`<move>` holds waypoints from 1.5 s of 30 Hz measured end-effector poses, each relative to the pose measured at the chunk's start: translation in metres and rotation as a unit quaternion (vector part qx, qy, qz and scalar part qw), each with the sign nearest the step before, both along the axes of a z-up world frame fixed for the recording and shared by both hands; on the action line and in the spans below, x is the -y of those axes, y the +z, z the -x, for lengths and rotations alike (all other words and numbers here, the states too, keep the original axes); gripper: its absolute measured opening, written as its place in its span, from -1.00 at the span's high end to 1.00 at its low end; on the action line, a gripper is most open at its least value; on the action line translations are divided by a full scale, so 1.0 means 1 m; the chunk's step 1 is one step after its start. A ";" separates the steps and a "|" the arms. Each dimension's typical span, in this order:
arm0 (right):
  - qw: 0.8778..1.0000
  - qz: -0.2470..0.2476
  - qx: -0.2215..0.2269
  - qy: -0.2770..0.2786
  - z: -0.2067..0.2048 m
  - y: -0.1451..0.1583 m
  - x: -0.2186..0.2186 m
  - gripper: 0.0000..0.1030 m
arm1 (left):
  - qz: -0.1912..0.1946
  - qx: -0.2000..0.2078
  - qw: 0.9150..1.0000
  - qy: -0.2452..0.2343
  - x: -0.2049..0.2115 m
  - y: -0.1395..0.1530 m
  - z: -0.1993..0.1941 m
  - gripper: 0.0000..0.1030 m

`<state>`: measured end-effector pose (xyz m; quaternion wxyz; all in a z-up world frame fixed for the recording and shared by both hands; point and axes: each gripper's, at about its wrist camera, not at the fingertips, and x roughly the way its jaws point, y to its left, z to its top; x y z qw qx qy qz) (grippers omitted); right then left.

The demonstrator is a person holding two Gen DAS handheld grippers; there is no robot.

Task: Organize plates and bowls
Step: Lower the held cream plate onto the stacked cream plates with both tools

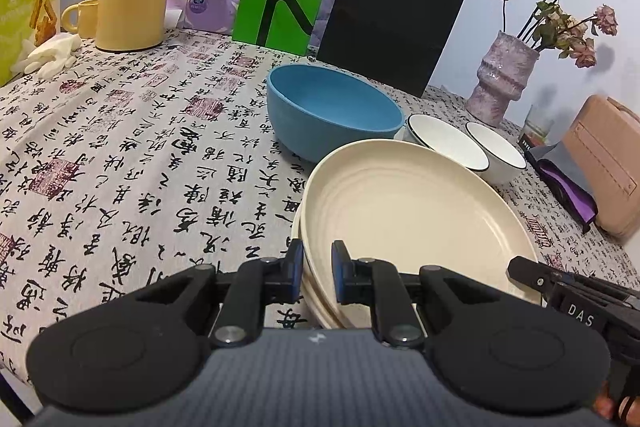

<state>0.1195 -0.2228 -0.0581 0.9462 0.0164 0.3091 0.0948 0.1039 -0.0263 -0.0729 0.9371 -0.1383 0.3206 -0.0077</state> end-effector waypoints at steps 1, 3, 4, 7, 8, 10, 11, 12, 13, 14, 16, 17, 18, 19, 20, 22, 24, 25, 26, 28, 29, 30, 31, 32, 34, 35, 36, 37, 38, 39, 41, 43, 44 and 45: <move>1.000 0.007 0.002 0.001 0.000 0.000 -0.001 0.76 | -0.002 0.000 1.000 0.000 0.000 0.000 0.000 0.71; 1.000 0.022 0.005 0.002 0.000 -0.001 -0.005 0.75 | -0.009 0.001 1.000 0.000 0.002 -0.001 -0.001 0.71; 1.000 0.028 0.007 0.003 -0.001 -0.001 -0.006 0.75 | -0.012 0.002 1.000 0.000 0.003 -0.001 -0.002 0.71; 0.999 0.045 0.012 0.004 0.000 -0.002 -0.010 0.75 | -0.025 0.004 1.000 -0.001 0.005 -0.002 -0.002 0.71; 0.999 0.049 0.014 0.005 0.000 -0.002 -0.010 0.75 | -0.030 0.005 1.000 -0.001 0.006 -0.002 -0.002 0.71; 0.998 0.055 0.015 0.006 -0.001 -0.002 -0.012 0.75 | -0.039 0.004 0.999 -0.002 0.009 -0.002 -0.002 0.71; 0.998 0.058 0.015 0.006 -0.001 -0.002 -0.013 0.75 | -0.044 0.003 0.999 -0.002 0.010 -0.002 -0.002 0.71; 0.998 0.060 0.015 0.007 -0.001 -0.002 -0.013 0.75 | -0.049 0.003 0.999 -0.002 0.011 -0.002 -0.002 0.71; 0.998 0.064 0.015 0.007 0.000 -0.002 -0.014 0.75 | -0.055 0.002 0.998 -0.003 0.012 -0.002 -0.002 0.71; 0.997 0.070 0.015 0.008 -0.001 -0.002 -0.015 0.75 | -0.061 0.001 0.998 -0.003 0.014 -0.003 -0.003 0.71; 0.997 0.081 0.016 0.009 0.000 -0.002 -0.018 0.74 | -0.077 -0.001 0.997 -0.004 0.018 -0.003 -0.003 0.70; 0.996 0.086 0.016 0.010 0.000 -0.002 -0.019 0.74 | -0.082 -0.002 0.997 -0.004 0.019 -0.003 -0.003 0.70; 0.996 0.089 0.015 0.010 0.000 -0.002 -0.020 0.74 | -0.086 -0.002 0.996 -0.005 0.020 -0.003 -0.004 0.70; 0.996 0.091 0.015 0.010 0.000 -0.003 -0.020 0.74 | -0.089 -0.003 0.996 -0.006 0.021 -0.003 -0.004 0.71; 0.996 0.092 0.015 0.010 0.000 -0.003 -0.020 0.74 | -0.091 -0.004 0.996 -0.006 0.021 -0.003 -0.004 0.70; 0.995 0.097 0.014 0.011 -0.001 -0.003 -0.021 0.74 | -0.097 -0.005 0.995 -0.008 0.023 -0.003 -0.004 0.70; 0.995 0.103 0.012 0.011 -0.001 -0.004 -0.023 0.73 | -0.103 -0.006 0.995 -0.009 0.024 -0.003 -0.005 0.70; 0.994 0.107 0.013 0.010 -0.001 -0.005 -0.024 0.73 | -0.106 -0.007 0.994 -0.009 0.025 -0.003 -0.004 0.70; 0.994 0.112 0.013 0.010 -0.001 -0.006 -0.025 0.73 | -0.109 -0.008 0.994 -0.009 0.025 -0.003 -0.005 0.70; 0.993 0.118 0.014 0.011 0.000 -0.006 -0.026 0.73 | -0.113 -0.009 0.994 -0.010 0.026 -0.003 -0.005 0.70; 0.993 0.118 0.013 0.011 -0.001 -0.006 -0.026 0.73 | -0.114 -0.010 0.993 -0.010 0.026 -0.003 -0.006 0.70; 0.993 0.119 0.013 0.011 -0.001 -0.006 -0.027 0.73 | -0.116 -0.011 0.993 -0.010 0.026 -0.003 -0.006 0.70; 0.993 0.119 0.013 0.012 -0.001 -0.006 -0.027 0.73 | -0.117 -0.012 0.993 -0.011 0.027 -0.003 -0.006 0.70; 0.993 0.120 0.012 0.012 -0.001 -0.006 -0.027 0.73 | -0.118 -0.012 0.993 -0.011 0.028 -0.003 -0.007 0.70; 0.992 0.122 0.012 0.012 -0.001 -0.006 -0.027 0.73 | -0.122 -0.015 0.992 -0.013 0.028 -0.003 -0.007 0.70; 0.992 0.122 0.011 0.013 -0.002 -0.006 -0.027 0.72 | -0.123 -0.015 0.992 -0.013 0.028 -0.003 -0.007 0.70; 0.992 0.122 0.011 0.013 -0.002 -0.006 -0.026 0.72 | -0.124 -0.016 0.992 -0.014 0.028 -0.003 -0.007 0.70; 0.992 0.123 0.010 0.014 -0.002 -0.006 -0.026 0.72 | -0.126 -0.016 0.992 -0.014 0.028 -0.004 -0.007 0.70; 0.992 0.123 0.010 0.014 -0.001 -0.006 -0.027 0.72 | -0.127 -0.018 0.992 -0.014 0.028 -0.004 -0.008 0.70; 0.992 0.124 0.010 0.015 -0.001 -0.006 -0.027 0.72 | -0.128 -0.019 0.992 -0.014 0.028 -0.005 -0.008 0.70; 0.992 0.127 0.010 0.016 -0.001 -0.007 -0.027 0.72 | -0.128 -0.026 0.991 -0.014 0.028 -0.007 -0.010 0.70; 0.992 0.126 0.010 0.016 -0.001 -0.007 -0.028 0.72 | -0.129 -0.025 0.991 -0.015 0.028 -0.007 -0.010 0.70; 0.992 0.126 0.010 0.016 -0.001 -0.007 -0.028 0.72 | -0.129 -0.025 0.991 -0.015 0.028 -0.007 -0.010 0.70; 0.992 0.126 0.011 0.016 -0.001 -0.007 -0.028 0.72 | -0.130 -0.024 0.991 -0.015 0.028 -0.007 -0.010 0.70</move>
